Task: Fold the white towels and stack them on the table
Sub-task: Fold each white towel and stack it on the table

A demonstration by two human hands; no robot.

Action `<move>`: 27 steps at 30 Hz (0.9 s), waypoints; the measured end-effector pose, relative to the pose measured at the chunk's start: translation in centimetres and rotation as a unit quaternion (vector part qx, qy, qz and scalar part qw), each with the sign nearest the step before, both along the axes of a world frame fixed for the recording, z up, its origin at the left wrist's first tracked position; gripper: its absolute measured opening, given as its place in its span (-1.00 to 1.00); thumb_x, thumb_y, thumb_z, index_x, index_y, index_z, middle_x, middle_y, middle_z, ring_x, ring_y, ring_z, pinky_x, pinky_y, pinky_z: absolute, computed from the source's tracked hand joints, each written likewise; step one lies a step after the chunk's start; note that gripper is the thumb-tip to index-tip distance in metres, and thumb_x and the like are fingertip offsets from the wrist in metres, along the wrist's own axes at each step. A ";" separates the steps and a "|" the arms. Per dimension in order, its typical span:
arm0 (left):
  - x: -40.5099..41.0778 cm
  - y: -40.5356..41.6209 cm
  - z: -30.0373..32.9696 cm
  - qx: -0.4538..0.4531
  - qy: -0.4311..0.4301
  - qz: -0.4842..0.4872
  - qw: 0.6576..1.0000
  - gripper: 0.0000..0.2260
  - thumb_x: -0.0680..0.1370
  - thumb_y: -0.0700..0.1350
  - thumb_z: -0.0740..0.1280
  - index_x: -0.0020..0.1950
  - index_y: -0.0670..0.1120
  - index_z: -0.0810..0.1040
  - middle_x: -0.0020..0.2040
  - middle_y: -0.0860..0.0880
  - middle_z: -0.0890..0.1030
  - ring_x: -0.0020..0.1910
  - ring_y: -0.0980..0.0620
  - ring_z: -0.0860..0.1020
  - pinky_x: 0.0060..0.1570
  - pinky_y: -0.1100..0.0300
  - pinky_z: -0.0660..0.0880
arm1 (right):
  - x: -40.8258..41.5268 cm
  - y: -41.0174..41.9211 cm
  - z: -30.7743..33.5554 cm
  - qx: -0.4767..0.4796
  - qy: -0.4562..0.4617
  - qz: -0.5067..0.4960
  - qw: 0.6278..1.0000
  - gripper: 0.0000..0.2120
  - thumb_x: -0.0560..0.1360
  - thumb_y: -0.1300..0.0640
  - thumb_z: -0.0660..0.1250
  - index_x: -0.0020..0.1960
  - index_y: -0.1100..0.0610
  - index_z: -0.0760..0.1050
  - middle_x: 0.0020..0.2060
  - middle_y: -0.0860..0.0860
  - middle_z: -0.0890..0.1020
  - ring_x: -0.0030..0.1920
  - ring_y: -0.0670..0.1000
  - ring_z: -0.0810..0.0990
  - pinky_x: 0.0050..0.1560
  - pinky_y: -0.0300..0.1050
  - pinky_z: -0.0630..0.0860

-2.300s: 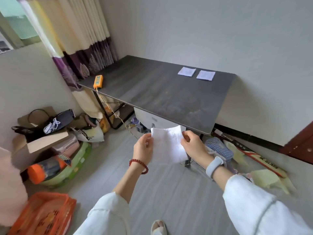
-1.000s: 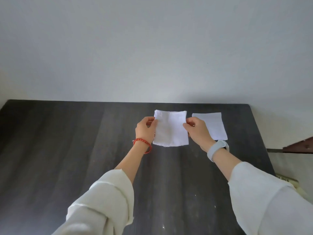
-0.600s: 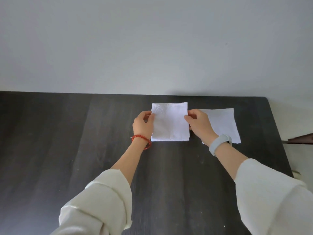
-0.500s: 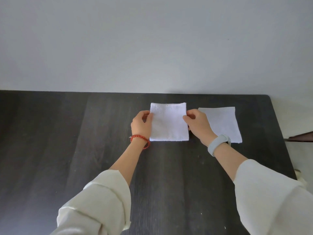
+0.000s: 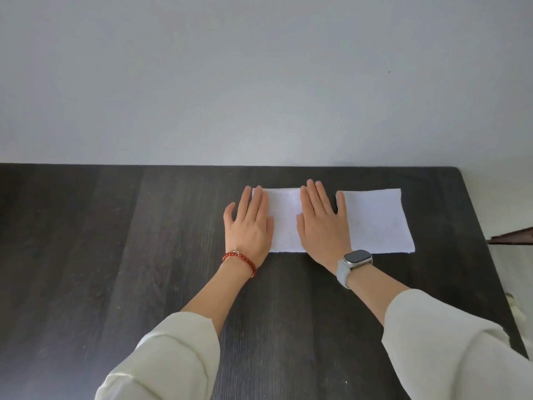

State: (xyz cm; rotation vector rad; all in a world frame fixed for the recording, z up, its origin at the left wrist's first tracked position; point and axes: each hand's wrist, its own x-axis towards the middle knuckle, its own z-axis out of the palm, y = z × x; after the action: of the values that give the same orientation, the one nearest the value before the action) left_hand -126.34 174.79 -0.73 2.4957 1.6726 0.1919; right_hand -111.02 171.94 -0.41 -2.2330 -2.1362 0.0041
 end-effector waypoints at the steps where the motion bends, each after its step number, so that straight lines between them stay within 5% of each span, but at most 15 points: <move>1: -0.1 0.1 -0.1 -0.048 0.048 0.005 0.998 -0.50 0.59 0.06 -0.16 0.48 -0.12 0.14 0.49 -0.05 0.19 0.48 -0.11 0.10 0.37 -0.14 0.12 | 0.0 0.2 -0.3 -0.035 -0.008 -0.013 0.999 -0.52 0.52 0.01 0.10 0.36 0.22 0.34 0.35 0.15 0.40 0.36 0.15 0.36 0.28 0.27 0.28; 4: -0.4 0.1 -0.7 -0.127 0.088 0.017 0.988 -0.49 0.60 0.12 -0.21 0.50 -0.02 -0.24 0.53 0.05 -0.18 0.49 -0.10 -0.23 0.41 -0.15 -0.21 | -0.2 0.4 -0.5 -0.108 -0.014 -0.030 0.994 -0.44 0.54 -0.07 -0.05 0.42 0.22 0.24 0.41 0.15 0.29 0.41 0.14 0.28 0.34 0.26 0.19; 7: -0.4 0.7 0.1 -0.158 0.091 0.005 0.983 -0.48 0.61 0.12 -0.15 0.50 0.00 -0.25 0.52 0.07 -0.21 0.48 -0.11 -0.26 0.41 -0.19 -0.20 | 0.1 0.5 0.2 -0.165 -0.015 -0.008 0.986 -0.44 0.60 -0.08 -0.13 0.50 0.17 -0.14 0.51 0.11 -0.10 0.50 0.12 -0.07 0.44 0.16 -0.04; 9: -0.6 1.0 1.7 -0.170 0.090 0.003 0.981 -0.48 0.61 0.11 -0.08 0.51 0.00 -0.17 0.53 0.06 -0.17 0.49 -0.10 -0.24 0.40 -0.19 -0.20 | 0.4 0.6 1.9 -0.182 0.010 0.001 0.983 -0.46 0.61 -0.06 -0.13 0.50 0.12 -0.18 0.50 0.08 -0.19 0.50 0.10 -0.19 0.46 0.12 -0.12; 12: -1.1 0.7 5.0 -0.143 0.034 0.028 0.989 -0.53 0.61 0.07 0.01 0.50 0.01 0.03 0.53 0.02 -0.04 0.50 -0.06 -0.16 0.42 -0.14 -0.20 | 0.6 -0.1 5.9 -0.132 0.074 0.004 0.988 -0.54 0.62 0.02 -0.05 0.48 0.11 0.04 0.51 0.06 -0.03 0.50 0.06 -0.11 0.47 0.04 -0.09; 16: -1.1 -1.6 9.5 -0.113 -0.112 0.040 0.986 -0.62 0.60 0.00 0.10 0.42 -0.01 0.28 0.48 -0.01 0.21 0.48 -0.01 0.10 0.46 -0.03 0.00 | 0.9 -3.8 11.5 -0.081 0.290 -0.091 0.949 -0.68 0.60 0.10 0.05 0.28 0.12 0.41 0.27 0.03 0.48 0.29 0.04 0.42 0.22 -0.18 0.34; 21: 1.6 -7.3 16.0 -0.155 -0.380 0.085 0.908 -0.75 0.57 -0.09 0.20 0.22 -0.08 0.50 0.24 -0.02 0.50 0.21 0.03 0.46 0.15 0.28 0.33 | 4.2 -10.4 17.0 -0.063 0.414 -0.161 0.894 -0.73 0.59 0.16 0.06 0.07 0.15 0.52 -0.03 0.05 0.63 -0.10 -0.03 0.57 -0.18 -0.32 0.43; 27: 11.1 -18.6 18.8 -0.170 -0.358 -0.045 0.917 -0.79 0.57 -0.09 0.19 0.13 -0.07 0.53 0.15 -0.01 0.55 0.11 0.04 0.51 0.05 0.29 0.38 | 12.4 -24.2 22.1 0.052 0.411 -0.240 0.878 -0.80 0.56 0.22 0.10 -0.01 0.14 0.51 -0.17 0.05 0.61 -0.18 0.02 0.57 -0.08 -0.16 0.45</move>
State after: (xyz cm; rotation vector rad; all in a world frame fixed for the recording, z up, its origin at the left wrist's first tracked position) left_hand -115.19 156.21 18.02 1.8934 1.1579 0.6502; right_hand -98.59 147.70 21.68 -2.0724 -1.0994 0.6641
